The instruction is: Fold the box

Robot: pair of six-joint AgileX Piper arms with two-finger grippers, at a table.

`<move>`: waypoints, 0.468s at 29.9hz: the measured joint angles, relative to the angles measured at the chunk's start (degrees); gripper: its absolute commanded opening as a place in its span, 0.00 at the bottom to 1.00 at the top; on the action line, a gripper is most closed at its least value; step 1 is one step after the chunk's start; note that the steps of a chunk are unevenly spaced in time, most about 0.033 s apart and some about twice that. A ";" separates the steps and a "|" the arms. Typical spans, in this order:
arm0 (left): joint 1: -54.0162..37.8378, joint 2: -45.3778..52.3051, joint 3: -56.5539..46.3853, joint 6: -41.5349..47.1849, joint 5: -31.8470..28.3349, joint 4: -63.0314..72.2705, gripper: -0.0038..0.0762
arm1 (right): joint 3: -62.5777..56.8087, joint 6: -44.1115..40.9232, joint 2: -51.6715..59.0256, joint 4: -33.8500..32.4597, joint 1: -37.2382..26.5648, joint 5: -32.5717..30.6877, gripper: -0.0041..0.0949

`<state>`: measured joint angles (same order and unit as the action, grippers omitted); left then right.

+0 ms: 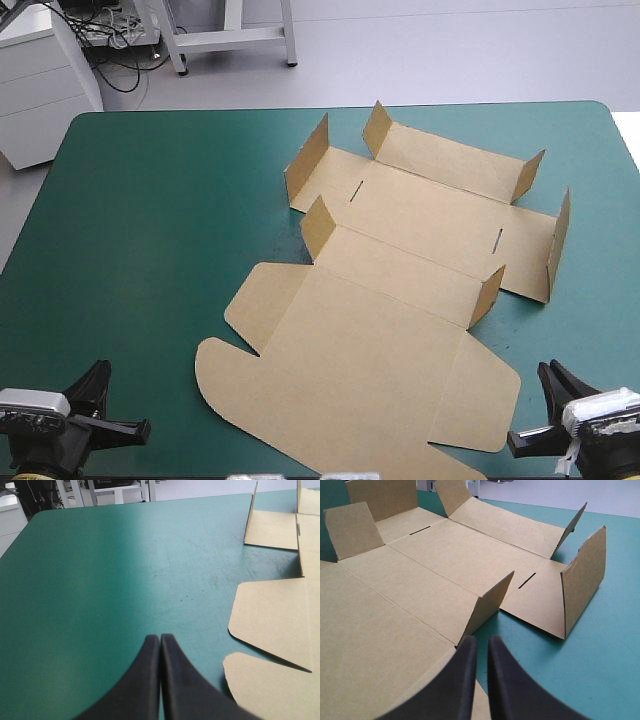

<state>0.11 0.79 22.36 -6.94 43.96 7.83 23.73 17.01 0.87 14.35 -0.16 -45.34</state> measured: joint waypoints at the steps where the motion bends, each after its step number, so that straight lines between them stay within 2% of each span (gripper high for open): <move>1: 0.00 0.00 0.00 0.00 0.00 0.00 0.01 | 0.00 0.00 0.00 0.00 0.00 0.00 0.39; 2: 0.00 0.00 0.00 0.00 0.00 0.00 0.01 | 0.00 0.00 0.00 0.00 0.00 0.00 0.46; 5: 0.00 0.00 0.00 0.00 0.00 0.00 0.01 | 0.00 0.00 0.00 0.00 0.00 0.00 0.59; 14: 0.00 0.00 0.00 0.00 0.00 0.00 0.01 | 0.00 -1.00 0.00 -0.56 0.00 0.00 0.66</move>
<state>0.11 0.79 22.36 -6.94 43.96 7.83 23.73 16.01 0.87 13.79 -0.16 -45.34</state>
